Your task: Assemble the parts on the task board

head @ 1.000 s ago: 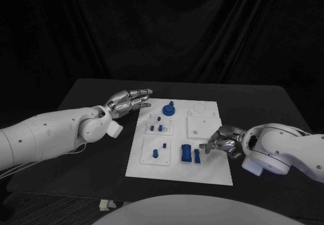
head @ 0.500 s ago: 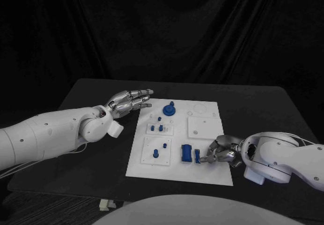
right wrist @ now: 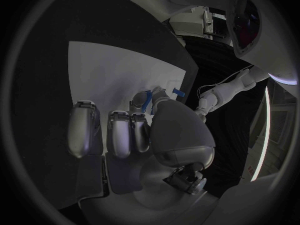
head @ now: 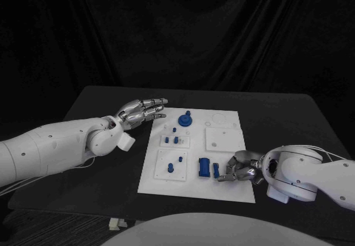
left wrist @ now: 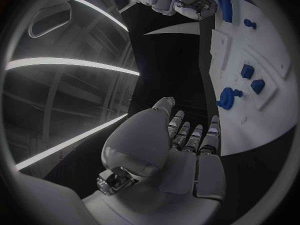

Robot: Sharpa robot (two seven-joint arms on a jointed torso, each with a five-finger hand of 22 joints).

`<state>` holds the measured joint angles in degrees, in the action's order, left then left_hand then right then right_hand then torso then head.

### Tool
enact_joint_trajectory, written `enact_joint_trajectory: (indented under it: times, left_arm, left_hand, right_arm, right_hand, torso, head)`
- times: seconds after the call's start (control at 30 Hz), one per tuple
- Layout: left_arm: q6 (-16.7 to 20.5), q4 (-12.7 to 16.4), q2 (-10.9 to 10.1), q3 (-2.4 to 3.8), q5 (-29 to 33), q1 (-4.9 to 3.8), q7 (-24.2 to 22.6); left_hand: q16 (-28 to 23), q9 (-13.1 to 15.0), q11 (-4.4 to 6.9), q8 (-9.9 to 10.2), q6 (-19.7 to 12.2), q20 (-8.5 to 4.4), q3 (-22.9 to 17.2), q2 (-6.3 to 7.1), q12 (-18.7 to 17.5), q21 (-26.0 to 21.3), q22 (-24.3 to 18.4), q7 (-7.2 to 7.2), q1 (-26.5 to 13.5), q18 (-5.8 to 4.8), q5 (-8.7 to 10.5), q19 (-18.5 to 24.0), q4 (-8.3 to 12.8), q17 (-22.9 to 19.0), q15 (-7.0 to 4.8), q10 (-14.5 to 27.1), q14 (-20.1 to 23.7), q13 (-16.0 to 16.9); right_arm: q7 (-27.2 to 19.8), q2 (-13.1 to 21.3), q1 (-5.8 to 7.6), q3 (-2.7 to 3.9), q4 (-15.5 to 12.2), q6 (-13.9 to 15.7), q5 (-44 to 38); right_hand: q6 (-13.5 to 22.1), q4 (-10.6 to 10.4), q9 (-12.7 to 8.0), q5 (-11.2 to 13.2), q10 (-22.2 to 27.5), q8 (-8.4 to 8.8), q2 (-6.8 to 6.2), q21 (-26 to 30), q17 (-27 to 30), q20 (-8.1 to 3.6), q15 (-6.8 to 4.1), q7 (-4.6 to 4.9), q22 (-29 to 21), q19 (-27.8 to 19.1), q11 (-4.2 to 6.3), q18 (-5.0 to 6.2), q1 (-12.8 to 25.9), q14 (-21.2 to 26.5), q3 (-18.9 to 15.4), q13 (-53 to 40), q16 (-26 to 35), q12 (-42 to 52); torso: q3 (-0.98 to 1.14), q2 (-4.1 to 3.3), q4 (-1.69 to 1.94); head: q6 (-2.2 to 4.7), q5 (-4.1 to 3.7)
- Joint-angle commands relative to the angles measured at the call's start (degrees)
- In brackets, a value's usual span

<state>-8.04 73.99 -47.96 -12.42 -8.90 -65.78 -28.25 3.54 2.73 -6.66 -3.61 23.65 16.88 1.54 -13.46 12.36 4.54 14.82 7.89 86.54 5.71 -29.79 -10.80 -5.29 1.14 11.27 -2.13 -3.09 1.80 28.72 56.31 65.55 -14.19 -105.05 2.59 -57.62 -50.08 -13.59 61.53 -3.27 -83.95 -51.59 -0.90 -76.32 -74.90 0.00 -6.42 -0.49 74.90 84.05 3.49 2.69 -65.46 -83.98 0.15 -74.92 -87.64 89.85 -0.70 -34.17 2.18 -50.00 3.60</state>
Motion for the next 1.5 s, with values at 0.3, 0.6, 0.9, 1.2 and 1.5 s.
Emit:
enact_joint_trajectory:
  times: [0.3,0.6,0.9,1.2,1.5]
  left_arm:
    - [-0.82,0.02,0.07,0.06,0.41,0.09,-0.34]
    - [-0.85,0.04,0.04,0.06,0.41,0.11,-0.28]
    - [-0.9,0.14,-0.12,0.06,0.41,0.12,-0.15]
    - [-0.81,0.28,-0.45,0.06,0.41,0.12,0.03]
    - [-0.88,0.33,-0.38,0.06,0.41,0.12,0.15]
  left_hand:
    - [0.3,0.01,-0.52,-0.19,-0.08,-0.07,-0.55,-0.47,0.15,-0.33,-0.05,0.47,-0.17,-1.17,-0.34,-0.49,0.18,0.02,0.43,0.09,-0.14,0.02]
    - [0.3,0.01,-0.52,-0.19,-0.08,-0.07,-0.55,-0.47,0.15,-0.33,-0.05,0.47,-0.17,-1.17,-0.34,-0.49,0.18,0.02,0.43,0.09,-0.14,0.02]
    - [0.32,0.01,-0.54,-0.19,-0.11,-0.07,-0.71,-0.48,0.19,-0.33,-0.06,0.49,-0.18,-1.2,-0.36,-0.5,0.24,0.02,0.44,0.08,-0.15,0.02]
    - [0.35,0.01,-0.57,-0.19,-0.08,-0.07,-0.83,-0.48,0.21,-0.31,-0.05,0.51,-0.19,-1.21,-0.37,-0.54,0.28,0.03,0.45,0.07,-0.17,0.03]
    - [0.35,0.01,-0.57,-0.19,-0.08,-0.07,-0.83,-0.48,0.21,-0.31,-0.05,0.51,-0.19,-1.21,-0.37,-0.54,0.28,0.03,0.45,0.07,-0.17,0.03]
  right_arm:
    - [2.47,-0.84,-0.21,0.01,0.72,-1.05,-1.07]
    - [2.88,-1.45,-0.34,0.01,1.4,-0.54,-1.07]
    - [3.17,-1.86,-0.39,0.01,1.87,-0.48,-1.07]
    - [3.5,-2.12,-0.4,0.01,2.19,-0.69,-1.07]
    - [3.74,-2.58,-0.4,0.01,2.68,-1.26,-1.07]
  right_hand:
    - [-0.51,-0.11,0.99,0.07,-6.05,-0.96,0.92,0.31,-9.27,-0.43,-0.64,-0.04,10.9,0.29,0.62,0.5,-0.22,-4.89,-0.05,-15.08,0.18,0.15]
    - [-2.28,-0.1,2.66,-0.06,-6.05,-2.79,2.01,0.43,-9.32,-0.53,-0.77,-0.23,10.87,0.25,0.78,0.53,-0.69,-4.9,0.22,-15.08,0.16,0.15]
    - [-3.83,-0.63,3.85,-0.03,-6.05,-4.12,3.06,0.49,-9.31,-0.63,-0.88,-0.43,10.85,0.23,0.93,0.54,-0.32,-4.9,0.2,-15.08,0.17,0.15]
    - [-4.75,-0.7,4.39,0.06,-6.05,-4.77,3.61,0.51,-9.3,-0.7,-0.97,-0.59,10.85,0.22,1.06,0.54,-0.4,-4.9,0.28,-15.08,0.18,0.15]
    - [-5.94,0.83,5.27,-0.46,-6.05,-5.4,4.52,0.63,-9.33,-0.98,-1.26,-0.97,10.82,0.15,1.41,0.57,-2.59,-4.9,1.0,-15.08,0.17,0.15]
  torso:
    - [-0.03,0.01,0.05]
    - [-0.05,0.05,0.05]
    - [-0.04,0.02,0.05]
    - [-0.05,0.02,0.06]
    - [-0.04,0.01,0.05]
  head:
    - [0.0,-0.18]
    - [0.0,-0.02]
    - [0.0,-0.01]
    - [0.0,0.13]
    - [0.0,0.13]
